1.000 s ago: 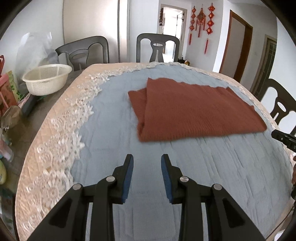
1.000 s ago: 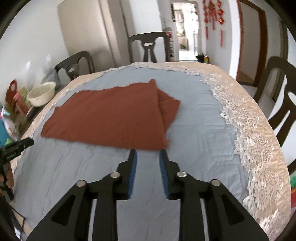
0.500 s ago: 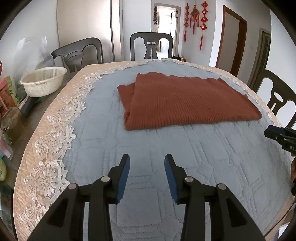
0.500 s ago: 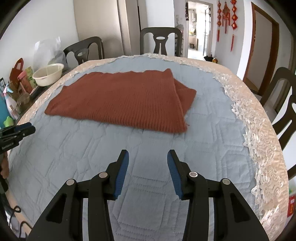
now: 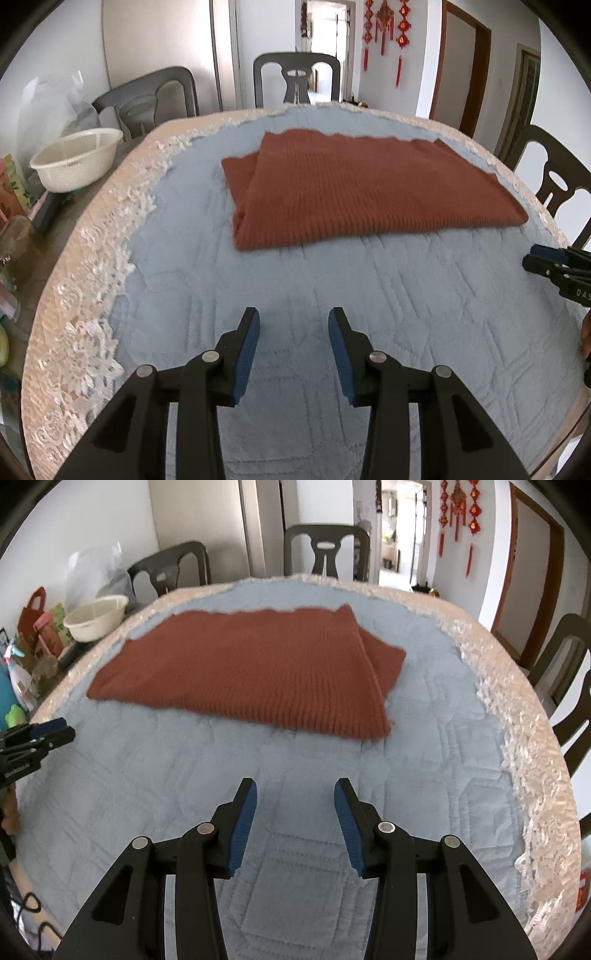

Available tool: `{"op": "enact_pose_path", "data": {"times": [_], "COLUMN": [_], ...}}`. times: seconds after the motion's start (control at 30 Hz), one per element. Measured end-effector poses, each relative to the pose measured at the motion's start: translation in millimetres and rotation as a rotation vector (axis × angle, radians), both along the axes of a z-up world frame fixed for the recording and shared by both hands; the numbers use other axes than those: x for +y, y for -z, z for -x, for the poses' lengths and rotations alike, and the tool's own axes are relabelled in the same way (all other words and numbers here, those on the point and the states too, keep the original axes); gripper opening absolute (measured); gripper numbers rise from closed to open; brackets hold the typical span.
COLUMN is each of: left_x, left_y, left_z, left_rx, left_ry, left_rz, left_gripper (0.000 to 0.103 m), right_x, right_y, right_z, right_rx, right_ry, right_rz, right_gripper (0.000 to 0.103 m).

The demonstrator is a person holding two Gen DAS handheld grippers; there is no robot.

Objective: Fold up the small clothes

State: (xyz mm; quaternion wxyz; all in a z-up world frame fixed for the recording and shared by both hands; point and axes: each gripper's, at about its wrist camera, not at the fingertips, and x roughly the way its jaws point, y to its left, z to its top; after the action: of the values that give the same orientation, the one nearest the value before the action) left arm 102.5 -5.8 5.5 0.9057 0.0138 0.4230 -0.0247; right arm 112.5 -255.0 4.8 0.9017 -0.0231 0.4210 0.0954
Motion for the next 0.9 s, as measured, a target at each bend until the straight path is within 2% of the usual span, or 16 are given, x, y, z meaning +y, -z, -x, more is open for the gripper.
{"op": "enact_pose_path", "data": {"times": [0.13, 0.23, 0.4, 0.53, 0.63, 0.7, 0.87, 0.9], "left_x": [-3, 0, 8, 14, 21, 25, 38, 40], "left_y": [0, -2, -5, -12, -18, -17, -7, -4], "left_z": [2, 0, -10, -13, -20, -27, -40, -42], "left_rx": [0.000, 0.000, -0.004, -0.014, -0.030, -0.018, 0.011, 0.020], "left_ry": [0.006, 0.010, -0.023, -0.010, -0.020, -0.016, -0.059, -0.077], "left_rz": [-0.013, 0.010, 0.001, 0.037, 0.077, 0.128, 0.275, 0.304], "left_gripper": [0.044, 0.044, 0.044, 0.044, 0.053, 0.054, 0.054, 0.055], "right_x": [2, 0, -3, -5, -15, -22, -51, -54], "right_y": [0, 0, -1, -4, -8, -7, -1, 0], "right_z": [0, 0, -1, -2, -7, -13, -27, -29], "right_rx": [0.002, 0.007, 0.012, 0.009, -0.001, 0.011, 0.049, 0.056], "right_ry": [0.000, 0.000, 0.005, 0.007, 0.045, 0.063, 0.110, 0.116], "right_rz": [0.009, -0.011, -0.035, -0.033, -0.073, -0.119, -0.368, -0.400], "right_gripper": [0.046, 0.046, 0.046, 0.046, 0.046, 0.046, 0.047, 0.049]}}
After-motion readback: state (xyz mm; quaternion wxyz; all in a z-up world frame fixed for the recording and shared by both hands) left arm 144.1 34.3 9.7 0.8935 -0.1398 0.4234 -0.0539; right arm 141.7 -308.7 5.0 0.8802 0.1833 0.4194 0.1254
